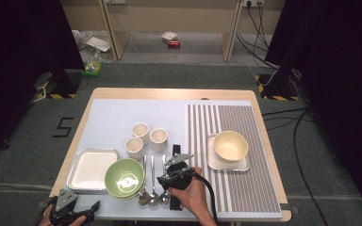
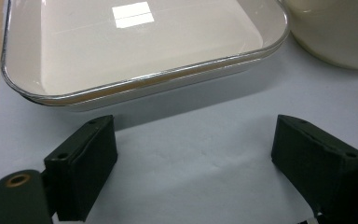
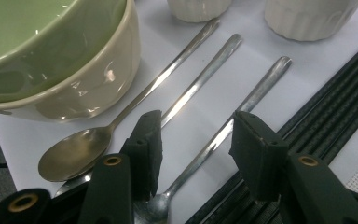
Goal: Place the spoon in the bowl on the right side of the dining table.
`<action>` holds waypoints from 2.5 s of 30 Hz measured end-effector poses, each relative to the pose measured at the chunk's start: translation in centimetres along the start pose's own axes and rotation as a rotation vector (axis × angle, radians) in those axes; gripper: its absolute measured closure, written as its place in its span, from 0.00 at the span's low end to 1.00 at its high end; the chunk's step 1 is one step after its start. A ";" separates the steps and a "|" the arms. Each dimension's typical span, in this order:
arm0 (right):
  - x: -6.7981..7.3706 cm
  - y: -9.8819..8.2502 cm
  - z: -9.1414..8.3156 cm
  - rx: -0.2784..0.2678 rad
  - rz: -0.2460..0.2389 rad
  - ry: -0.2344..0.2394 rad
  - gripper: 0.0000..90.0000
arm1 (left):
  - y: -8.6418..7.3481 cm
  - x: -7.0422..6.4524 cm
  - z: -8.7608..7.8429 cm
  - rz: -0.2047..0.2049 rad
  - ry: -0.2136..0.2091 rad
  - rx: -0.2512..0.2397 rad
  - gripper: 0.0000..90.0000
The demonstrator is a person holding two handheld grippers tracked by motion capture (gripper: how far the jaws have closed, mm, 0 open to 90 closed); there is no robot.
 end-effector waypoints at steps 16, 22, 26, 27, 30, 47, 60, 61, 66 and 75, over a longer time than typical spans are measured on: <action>-0.7 -0.5 0.2 0.031 0.003 -0.018 0.72 | 0.0 0.0 0.0 0.004 -0.001 -0.008 0.14; -0.5 -0.9 0.8 0.056 -0.029 -0.023 0.76 | 0.0 0.0 0.0 0.006 -0.002 -0.010 0.14; -0.2 -1.1 1.5 0.078 -0.041 -0.030 0.76 | 0.0 0.0 0.0 0.002 -0.001 -0.010 0.14; -0.2 -1.2 1.6 0.087 -0.045 -0.031 0.76 | 0.0 0.0 0.0 0.005 -0.002 -0.009 0.14; -0.1 -1.4 1.9 0.103 -0.047 -0.041 0.76 | 0.0 0.0 0.0 0.003 -0.002 -0.009 0.14; 0.1 -0.5 3.2 0.123 -0.098 -0.083 0.92 | 0.0 0.0 0.0 0.006 -0.004 -0.008 0.14; -1.3 0.5 3.8 0.090 0.001 -0.095 0.94 | 0.0 0.0 0.0 0.006 -0.006 -0.009 0.14; -1.3 0.5 3.8 0.091 0.008 -0.097 0.93 | 0.0 0.0 0.0 0.006 -0.006 -0.010 0.14; -1.4 0.4 3.7 0.098 0.006 -0.098 0.91 | -0.1 0.1 0.0 0.009 -0.005 -0.008 0.14; -0.8 -0.2 3.2 0.118 -0.004 -0.104 0.85 | 0.0 0.0 0.0 0.006 -0.006 -0.008 0.14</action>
Point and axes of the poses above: each handheld gripper's, and its own axes: z roughly forward along the jaws, y roughly out of its top, x roughly to its left, the point moved 10 cm from there along z, roughly forward along the jaws, and after that the axes turned 10 degrees about -x, right-handed, at the moved point
